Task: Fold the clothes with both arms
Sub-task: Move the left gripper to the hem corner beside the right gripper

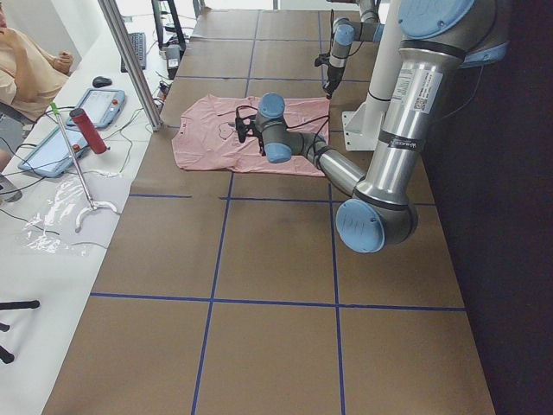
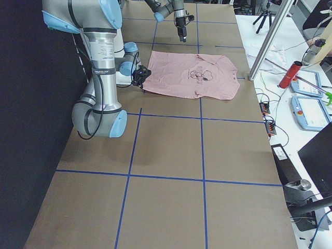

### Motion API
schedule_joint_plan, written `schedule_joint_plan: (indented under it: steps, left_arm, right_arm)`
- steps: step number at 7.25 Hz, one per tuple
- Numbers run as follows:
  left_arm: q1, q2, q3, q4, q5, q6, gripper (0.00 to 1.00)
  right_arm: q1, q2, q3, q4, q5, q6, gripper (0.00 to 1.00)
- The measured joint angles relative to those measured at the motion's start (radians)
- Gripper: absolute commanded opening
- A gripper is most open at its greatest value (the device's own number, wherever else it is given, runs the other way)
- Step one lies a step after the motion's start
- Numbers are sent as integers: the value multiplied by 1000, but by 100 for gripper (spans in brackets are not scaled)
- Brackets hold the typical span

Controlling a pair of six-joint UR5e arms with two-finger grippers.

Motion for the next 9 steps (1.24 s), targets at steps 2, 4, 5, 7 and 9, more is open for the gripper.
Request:
schedule_joint_plan:
  steps: [2,4,5,7,9]
  left_arm:
    - [204,98,-139,137,171,-104,91]
    - [366,116,-178,265,277,-176,91]
    - [407,119,-170,283,296,-194,90]
    - [432,128,-160,295,307,-204,89]
    - [435,138,-159,299,309,-205,86]
  right_arm:
    - [15,-1,4,0,2,-4,0]
    - [20,1,2,0,3,-10,0]
    - [23,2,2,0,5,-12,0]
    - [24,2,1,-1,7,-13,0]
    - [25,1,0,0,7,-13,0]
